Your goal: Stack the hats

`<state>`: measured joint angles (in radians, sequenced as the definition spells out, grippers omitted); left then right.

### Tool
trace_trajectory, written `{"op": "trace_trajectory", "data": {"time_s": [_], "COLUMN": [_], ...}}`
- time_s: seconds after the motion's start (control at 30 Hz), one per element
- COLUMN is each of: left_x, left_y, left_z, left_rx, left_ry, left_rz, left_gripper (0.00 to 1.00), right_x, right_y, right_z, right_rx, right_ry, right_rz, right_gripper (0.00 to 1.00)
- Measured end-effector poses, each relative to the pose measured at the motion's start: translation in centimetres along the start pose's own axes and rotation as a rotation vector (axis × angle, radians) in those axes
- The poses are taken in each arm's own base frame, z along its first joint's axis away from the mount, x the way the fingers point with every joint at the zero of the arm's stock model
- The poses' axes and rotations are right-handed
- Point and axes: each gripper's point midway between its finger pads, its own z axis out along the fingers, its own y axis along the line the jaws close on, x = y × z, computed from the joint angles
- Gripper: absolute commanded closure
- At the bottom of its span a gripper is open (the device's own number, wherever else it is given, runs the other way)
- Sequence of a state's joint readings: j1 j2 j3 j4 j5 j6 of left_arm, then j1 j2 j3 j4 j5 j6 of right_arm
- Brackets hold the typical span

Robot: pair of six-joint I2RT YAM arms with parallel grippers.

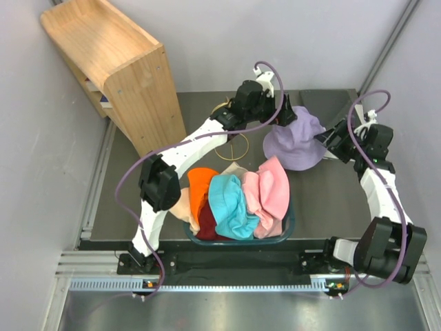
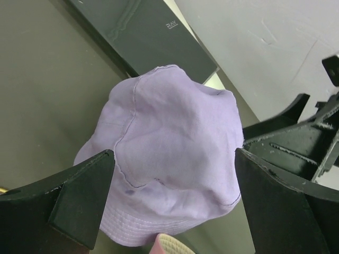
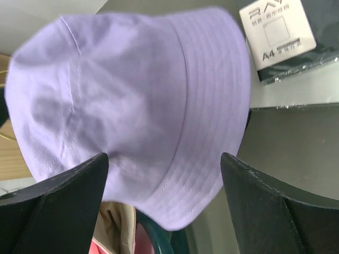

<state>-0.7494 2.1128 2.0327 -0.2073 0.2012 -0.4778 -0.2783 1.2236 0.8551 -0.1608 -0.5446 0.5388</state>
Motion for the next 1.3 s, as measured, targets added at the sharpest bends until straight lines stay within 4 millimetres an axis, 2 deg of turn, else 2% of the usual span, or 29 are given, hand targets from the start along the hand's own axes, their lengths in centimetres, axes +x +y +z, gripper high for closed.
{"op": "trace_trajectory", "data": {"time_s": [0.2, 0.33, 0.53, 0.6, 0.8, 0.93, 1.1, 1.2, 1.3], "left_x": [-0.6, -1.8, -3.3, -3.0, 1.5, 5.3, 10.9, 13.6, 14.9], "left_y": [0.4, 0.2, -0.4, -0.4, -0.4, -3.0, -5.0, -4.6, -3.4], "left_z": [-0.8, -2.2, -5.4, -6.5, -10.2, -11.4, -12.9, -13.7, -14.0], "left_rx": [-0.032, -0.044, -0.058, -0.064, -0.110, -0.080, -0.075, -0.129, -0.188], "left_ry": [-0.006, -0.031, -0.053, -0.044, 0.074, 0.173, 0.304, 0.370, 0.393], "left_rz": [0.014, 0.031, 0.075, 0.087, 0.138, 0.172, 0.173, 0.141, 0.108], "left_gripper": [0.01, 0.01, 0.01, 0.01, 0.01, 0.02, 0.09, 0.10, 0.11], "right_x": [2.4, 4.0, 3.5, 2.7, 0.3, -1.0, -0.7, -0.2, -0.1], "right_y": [-1.7, -3.3, -3.8, -3.9, -2.7, -1.7, -1.7, -1.8, -1.5], "right_z": [0.4, 0.9, 0.8, 0.5, -2.3, -4.1, -4.8, -5.2, -5.7], "right_rx": [0.015, 0.054, 0.096, 0.122, 0.183, 0.203, 0.226, 0.237, 0.235], "right_ry": [0.022, 0.052, 0.045, 0.032, -0.058, -0.124, -0.127, -0.115, -0.118], "right_rz": [0.040, 0.065, 0.040, 0.021, -0.057, -0.073, -0.040, -0.023, -0.021], "right_gripper": [0.14, 0.14, 0.13, 0.13, 0.13, 0.12, 0.13, 0.12, 0.12]}}
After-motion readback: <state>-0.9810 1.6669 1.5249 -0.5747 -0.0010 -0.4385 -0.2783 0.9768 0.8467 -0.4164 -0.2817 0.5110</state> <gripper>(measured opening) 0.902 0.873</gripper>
